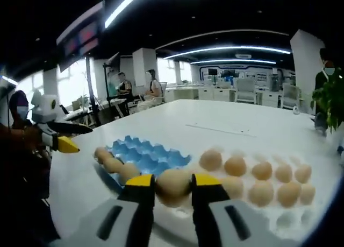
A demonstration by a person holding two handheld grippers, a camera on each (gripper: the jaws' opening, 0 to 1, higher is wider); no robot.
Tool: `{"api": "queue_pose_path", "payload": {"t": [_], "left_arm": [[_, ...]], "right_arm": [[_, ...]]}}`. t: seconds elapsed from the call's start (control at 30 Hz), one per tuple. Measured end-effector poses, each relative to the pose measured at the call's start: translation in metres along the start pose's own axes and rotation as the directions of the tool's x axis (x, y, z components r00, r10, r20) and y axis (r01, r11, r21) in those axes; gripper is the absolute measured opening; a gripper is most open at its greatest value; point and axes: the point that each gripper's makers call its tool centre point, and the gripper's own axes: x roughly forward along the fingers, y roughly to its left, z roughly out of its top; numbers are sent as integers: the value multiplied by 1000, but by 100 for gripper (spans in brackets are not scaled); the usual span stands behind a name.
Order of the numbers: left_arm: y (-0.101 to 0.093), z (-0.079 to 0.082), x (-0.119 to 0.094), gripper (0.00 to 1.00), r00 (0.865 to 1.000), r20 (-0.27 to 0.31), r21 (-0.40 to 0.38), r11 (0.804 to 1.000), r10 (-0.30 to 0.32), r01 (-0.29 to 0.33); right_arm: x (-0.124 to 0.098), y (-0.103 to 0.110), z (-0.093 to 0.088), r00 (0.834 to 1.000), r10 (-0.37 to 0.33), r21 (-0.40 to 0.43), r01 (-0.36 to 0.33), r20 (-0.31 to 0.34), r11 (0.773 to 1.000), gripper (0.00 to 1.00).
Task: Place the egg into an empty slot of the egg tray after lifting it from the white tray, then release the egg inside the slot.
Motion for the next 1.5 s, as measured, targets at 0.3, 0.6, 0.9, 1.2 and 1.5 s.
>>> {"api": "queue_pose_path", "payload": {"t": [0.3,0.6,0.9,1.2,1.5], "left_arm": [[4,-2,-2,94,1000,-1,-5,1000,13,-13],[11,-1,-6,94,999,12,-10,999,40,-40],[12,-2,-7,93,999,9,-16,999,41,-41],[12,0,-7,92,999,12,-15,999,45,-45],[10,0,-6,91,999,10,-11,999,38,-38]], "right_arm": [[20,21,-5,998,55,-22,-55,-17,998,26],[30,31,-18,995,88,-36,-90,-54,995,26],[34,34,-30,991,104,-32,-107,-80,994,26],[34,37,-31,991,111,-72,-117,-75,991,26],[35,38,-32,989,126,-111,-134,-76,985,26]]}}
